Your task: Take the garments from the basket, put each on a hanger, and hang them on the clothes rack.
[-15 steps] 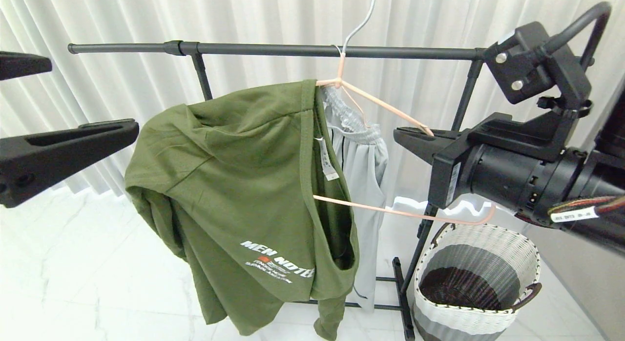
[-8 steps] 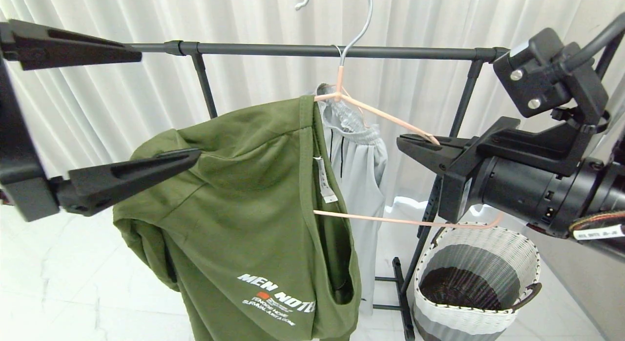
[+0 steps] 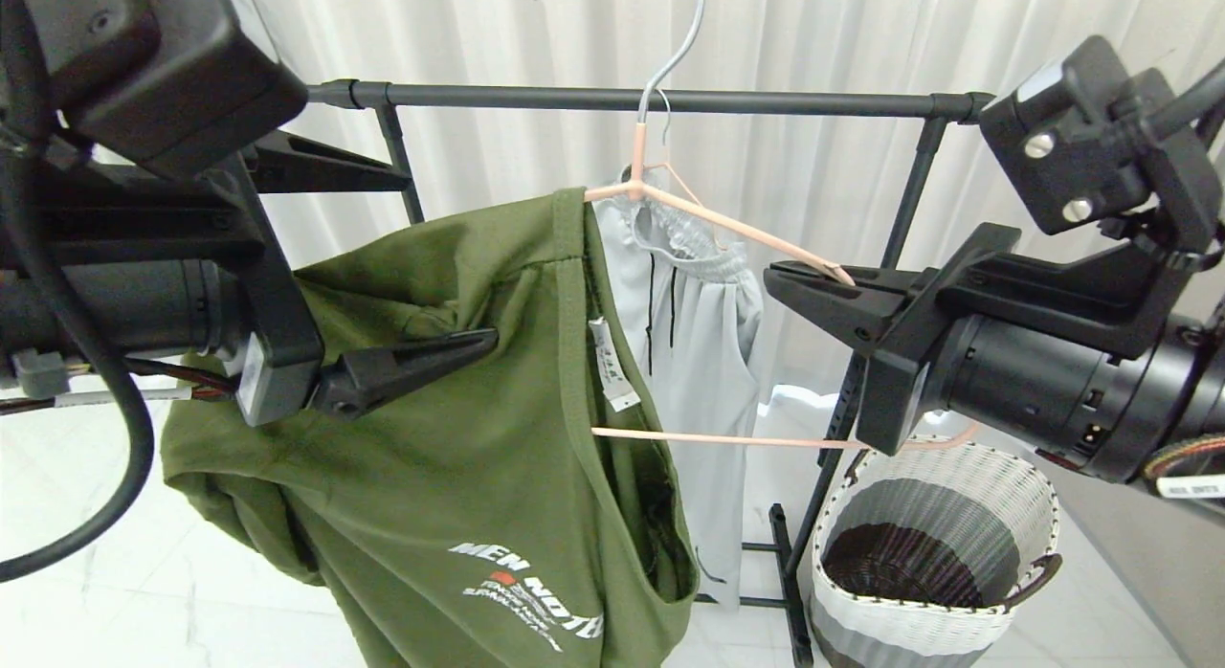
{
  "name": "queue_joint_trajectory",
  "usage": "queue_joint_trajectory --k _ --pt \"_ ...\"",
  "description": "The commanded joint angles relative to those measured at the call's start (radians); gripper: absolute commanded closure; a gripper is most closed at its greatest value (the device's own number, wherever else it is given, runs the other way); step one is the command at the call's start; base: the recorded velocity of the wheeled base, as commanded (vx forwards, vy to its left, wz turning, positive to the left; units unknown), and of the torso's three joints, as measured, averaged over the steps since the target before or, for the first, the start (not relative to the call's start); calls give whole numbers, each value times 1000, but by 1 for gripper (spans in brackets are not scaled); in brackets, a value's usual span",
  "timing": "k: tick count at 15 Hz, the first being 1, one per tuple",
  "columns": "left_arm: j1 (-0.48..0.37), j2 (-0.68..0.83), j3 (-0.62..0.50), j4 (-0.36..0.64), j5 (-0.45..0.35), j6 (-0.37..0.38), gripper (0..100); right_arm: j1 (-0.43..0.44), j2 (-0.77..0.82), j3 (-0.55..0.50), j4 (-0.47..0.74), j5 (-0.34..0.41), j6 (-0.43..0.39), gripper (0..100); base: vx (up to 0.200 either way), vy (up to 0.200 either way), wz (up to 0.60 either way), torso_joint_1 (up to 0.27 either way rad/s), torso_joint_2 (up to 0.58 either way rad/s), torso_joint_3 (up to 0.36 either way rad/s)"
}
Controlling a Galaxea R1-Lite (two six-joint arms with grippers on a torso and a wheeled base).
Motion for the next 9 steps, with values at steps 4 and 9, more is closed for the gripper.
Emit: queue_joint_trajectory --k 4,9 --pt "0 18 -1 0 -1 -2 100 38 0 1 -13 26 -10 100 0 0 0 0 0 0" --pt "0 18 1 0 0 -2 100 47 0 -1 -13 29 -26 100 0 0 0 0 0 0"
